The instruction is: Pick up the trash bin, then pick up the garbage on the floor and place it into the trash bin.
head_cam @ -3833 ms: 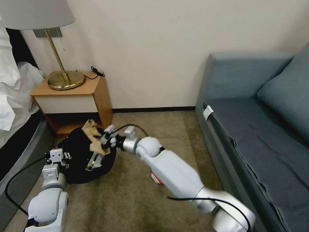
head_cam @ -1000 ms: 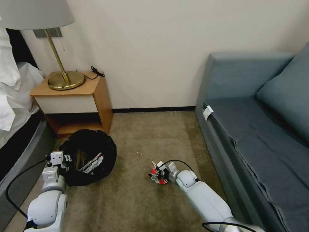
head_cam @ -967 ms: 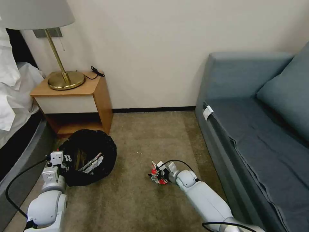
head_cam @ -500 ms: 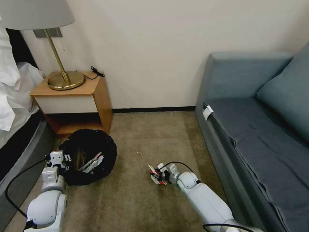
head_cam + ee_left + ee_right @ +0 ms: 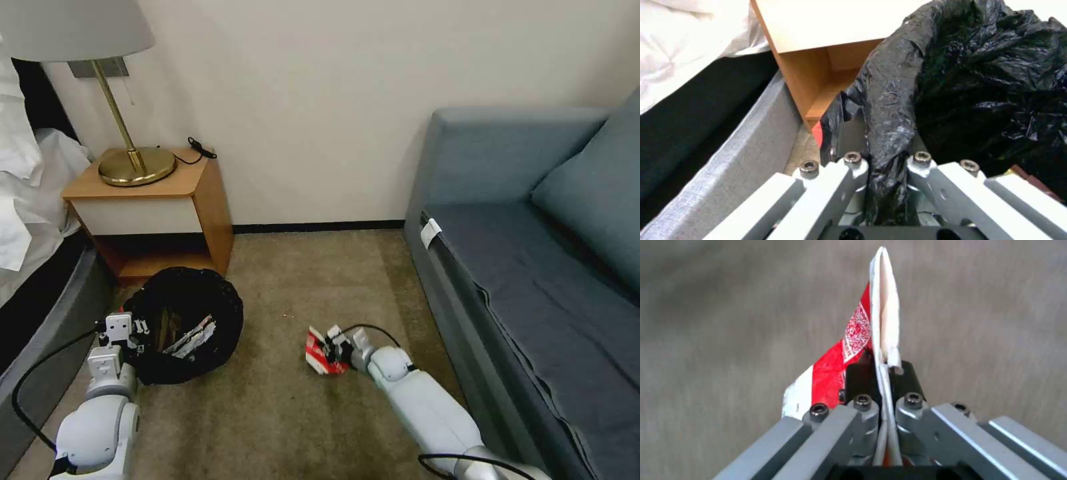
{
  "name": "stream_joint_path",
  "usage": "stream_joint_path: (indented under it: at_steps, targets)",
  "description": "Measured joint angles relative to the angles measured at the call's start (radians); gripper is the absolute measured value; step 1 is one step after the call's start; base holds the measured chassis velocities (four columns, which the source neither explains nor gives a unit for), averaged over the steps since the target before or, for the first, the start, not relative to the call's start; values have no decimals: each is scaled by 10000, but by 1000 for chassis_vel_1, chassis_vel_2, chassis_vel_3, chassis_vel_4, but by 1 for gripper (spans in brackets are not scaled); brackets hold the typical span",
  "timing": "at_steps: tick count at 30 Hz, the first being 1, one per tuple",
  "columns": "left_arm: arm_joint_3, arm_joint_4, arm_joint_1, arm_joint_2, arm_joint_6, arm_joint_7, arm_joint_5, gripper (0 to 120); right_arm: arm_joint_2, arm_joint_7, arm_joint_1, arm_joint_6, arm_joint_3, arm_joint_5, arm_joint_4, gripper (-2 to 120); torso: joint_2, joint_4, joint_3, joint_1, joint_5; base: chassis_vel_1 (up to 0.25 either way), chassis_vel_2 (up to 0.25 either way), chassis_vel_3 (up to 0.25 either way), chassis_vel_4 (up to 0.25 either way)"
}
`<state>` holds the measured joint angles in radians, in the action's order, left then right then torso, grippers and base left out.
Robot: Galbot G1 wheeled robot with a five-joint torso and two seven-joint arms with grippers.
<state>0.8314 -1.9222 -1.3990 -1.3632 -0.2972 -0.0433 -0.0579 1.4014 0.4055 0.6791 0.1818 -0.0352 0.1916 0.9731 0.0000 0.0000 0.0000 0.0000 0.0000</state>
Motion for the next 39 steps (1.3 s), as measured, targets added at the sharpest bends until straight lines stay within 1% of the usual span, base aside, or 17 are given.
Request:
stream_joint_path:
  at_steps: [2, 5, 6, 8, 10, 12, 14, 16, 19, 21, 25, 26, 28, 31, 34, 35, 39]
  targets:
    - [0, 0, -4, 7, -1, 1, 0, 4, 13, -7, -162, 20, 1, 227, 159, 0, 0, 0, 0, 0, 0, 0, 0, 0, 0]
    - [-3, 0, -16, 0, 0, 5, 6, 4, 166, -94, -592, 128, -38, 877, 804, 0, 0, 1, 0, 0, 0, 0, 0, 0, 0]
    - [-3, 0, -16, 0, 0, 5, 6, 4, 166, -94, -592, 128, -38, 877, 804, 0, 0, 1, 0, 0, 0, 0, 0, 0, 0]
    - [-13, 0, -34, -18, 1, 23, 18, 4, 253, -197, -711, 269, -138, 1246, 1237, 0, 0, 0, 0, 0, -1, 0, 0, 0, 0]
    - [-36, -28, -48, -39, 1, 36, 32, 4, 380, -365, -829, 515, -480, 1847, 2056, 0, 0, 1, 0, 0, -2, 0, 0, 0, 0]
    - [-38, -48, -49, -47, 0, 37, 36, 4, 428, -416, -860, 605, -634, 2009, 2328, 0, 0, 1, 0, 0, -1, 0, 0, 0, 0]
    - [-44, -86, -48, -59, 1, 37, 47, 4, 588, -571, -926, 839, -1118, 2471, 3082, 0, 0, 1, 0, 0, -2, 0, 0, 0, 0]
    - [-46, -102, -48, -61, -1, 38, 52, 4, 648, -623, -941, 900, -1256, 2609, 3268, 0, 0, 0, 0, 0, -2, 0, 0, 0, 0]
    - [-46, -163, -75, -87, -12, 38, 66, 4, 973, -850, -1012, 1054, -2015, 3033, 3786, 0, 0, 1, 0, 0, -2, 0, 0, 0, 0]
    - [-46, -179, -91, -110, -21, 37, 67, 4, 1256, -905, -1083, 1052, -2406, 3069, 3771, 0, 0, 1, 0, 0, -3, 0, 0, 0, 0]
    - [-45, -203, -101, -139, -25, 36, 68, 4, 1527, -982, -1139, 982, -2685, 3067, 3540, 0, 0, 2, 0, 0, -2, 0, 0, 0, 0]
    - [-47, -220, -117, -165, -36, 36, 52, 4, 1756, -1045, -1171, 835, -2898, 3031, 3218, 0, 0, 2, 0, 0, -2, 0, 0, 0, 0]
    - [-53, -244, -138, -194, -44, 36, 19, 4, 1979, -1094, -1184, 659, -3083, 2931, 2849, 0, 0, 2, 0, 0, -1, 0, 0, 0, 0]
    - [-51, -249, -154, -227, -45, 36, 1, 4, 2077, -1186, -1170, 507, -3269, 2777, 2375, 0, 0, 3, 0, 0, -2, 0, 0, 0, 0]
    - [-45, -242, -171, -246, -45, 35, -14, 4, 2098, -1427, -965, 315, -3470, 2374, 1874, 13, 0, 0, 0, 0, -2, 0, 0, 0, 0]
    - [-45, -242, -171, -246, -45, 35, -14, 4, 2098, -1427, -965, 315, -3470, 2374, 1874, 13, 0, 0, 0, 0, -2, 0, 0, 0, 0]
    - [-76, -188, -159, -324, -46, 34, -29, 4, 2085, -1505, -774, 137, -3395, 2135, 1711, 30, 0, 0, 0, 0, 0, 0, 0, 0, 0]
